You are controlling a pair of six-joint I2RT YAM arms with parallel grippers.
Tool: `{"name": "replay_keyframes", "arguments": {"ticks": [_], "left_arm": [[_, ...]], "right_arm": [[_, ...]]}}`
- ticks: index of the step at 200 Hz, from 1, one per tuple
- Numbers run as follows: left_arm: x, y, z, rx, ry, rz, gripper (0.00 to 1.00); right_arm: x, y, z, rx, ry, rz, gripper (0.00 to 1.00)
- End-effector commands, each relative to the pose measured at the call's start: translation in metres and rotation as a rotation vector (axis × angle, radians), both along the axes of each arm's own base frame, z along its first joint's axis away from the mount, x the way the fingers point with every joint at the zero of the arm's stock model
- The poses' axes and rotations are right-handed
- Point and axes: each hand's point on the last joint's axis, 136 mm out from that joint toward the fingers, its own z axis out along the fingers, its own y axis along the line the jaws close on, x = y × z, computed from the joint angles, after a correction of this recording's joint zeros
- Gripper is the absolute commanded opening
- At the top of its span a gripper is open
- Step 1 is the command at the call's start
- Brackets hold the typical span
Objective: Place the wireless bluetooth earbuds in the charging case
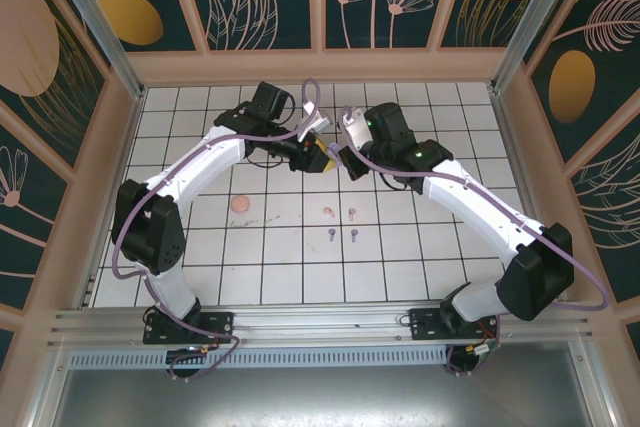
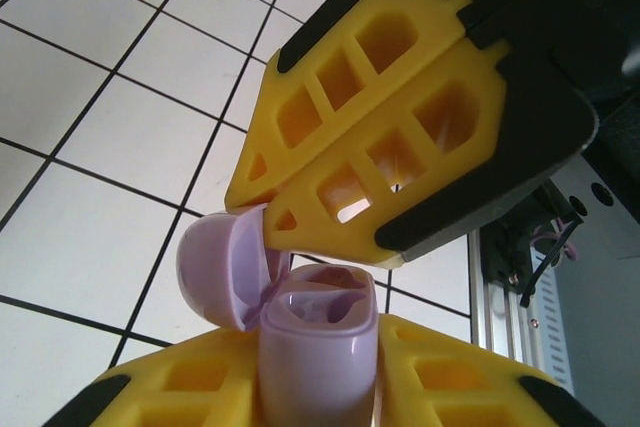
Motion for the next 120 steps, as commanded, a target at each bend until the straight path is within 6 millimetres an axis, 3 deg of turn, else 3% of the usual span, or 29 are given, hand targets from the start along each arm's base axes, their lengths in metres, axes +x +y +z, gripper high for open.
{"name": "replay_keyframes", "arguments": {"ticks": [1, 67, 98, 100, 120], "left_arm": [[0.002, -0.005, 0.01, -0.051, -0.014, -0.029, 0.23], [0.0, -0.007, 0.01, -0.101, -0.009, -0.02, 0.0], [0.011, -0.006, 0.01, -0.148, -0.049, 0.055, 0.0], [0.009, -0.004, 0.019, -0.162, -0.069, 0.062, 0.0], [0.019, 0.004, 0.031, -0.211, -0.113, 0.126, 0.0]], "right_arm": [[0.003, 0.004, 0.006, -0.002, -0.021, 0.007, 0.0], [0.009, 0.003, 0.019, 0.027, -0.048, -0.031, 0.0], [0.013, -0.011, 0.034, 0.066, -0.052, -0.093, 0.3], [0.012, -0.012, 0.036, 0.071, -0.052, -0.096, 0.32], [0.003, -0.025, 0.048, 0.126, -0.041, -0.119, 0.39]]}}
